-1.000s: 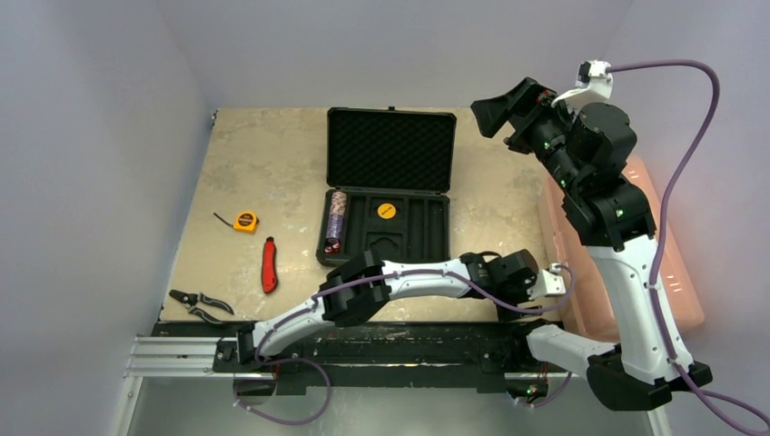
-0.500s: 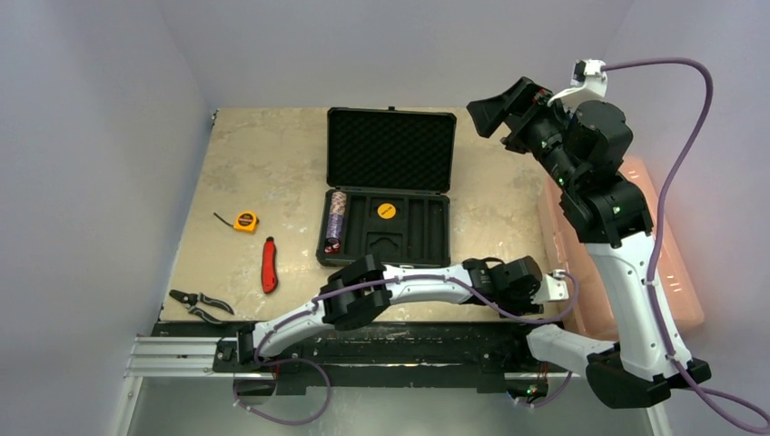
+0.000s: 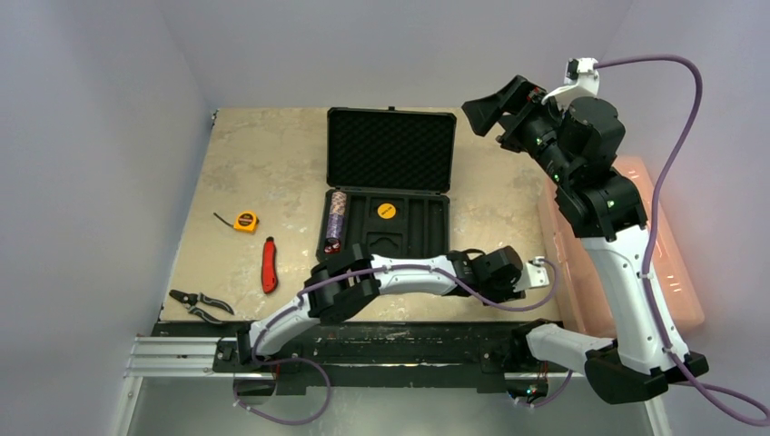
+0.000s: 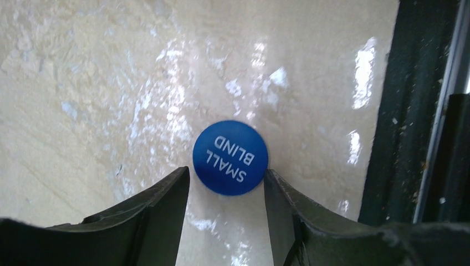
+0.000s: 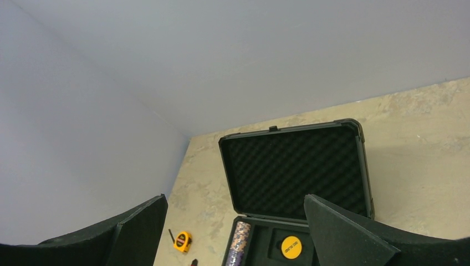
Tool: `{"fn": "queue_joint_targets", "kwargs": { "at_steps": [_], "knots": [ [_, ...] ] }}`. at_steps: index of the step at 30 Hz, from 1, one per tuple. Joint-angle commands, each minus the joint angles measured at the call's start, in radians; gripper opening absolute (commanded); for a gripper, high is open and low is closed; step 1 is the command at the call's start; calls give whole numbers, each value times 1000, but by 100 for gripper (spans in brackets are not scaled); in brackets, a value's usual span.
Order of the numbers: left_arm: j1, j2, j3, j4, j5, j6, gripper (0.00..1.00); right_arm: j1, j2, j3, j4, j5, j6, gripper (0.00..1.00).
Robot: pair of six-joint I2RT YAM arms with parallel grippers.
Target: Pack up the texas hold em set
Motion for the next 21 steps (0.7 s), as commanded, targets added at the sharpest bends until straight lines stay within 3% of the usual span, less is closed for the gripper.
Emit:
{"fn": "queue_joint_targets", "kwargs": {
  "at_steps": [1, 10, 16, 21],
  "knots": [
    [51, -23, -116, -147, 7, -3, 51, 3, 3, -2, 29, -20, 12, 99],
    [123, -137, -290, -107, 32, -45, 51, 3, 2, -22, 39, -51, 30, 99],
    [127, -235, -325, -40, 136, -144, 79, 3, -2, -32, 31, -37, 42, 99],
    [98, -165, -155, -69, 155, -192, 84, 3, -16, -27, 16, -25, 43, 99]
  ]
}}
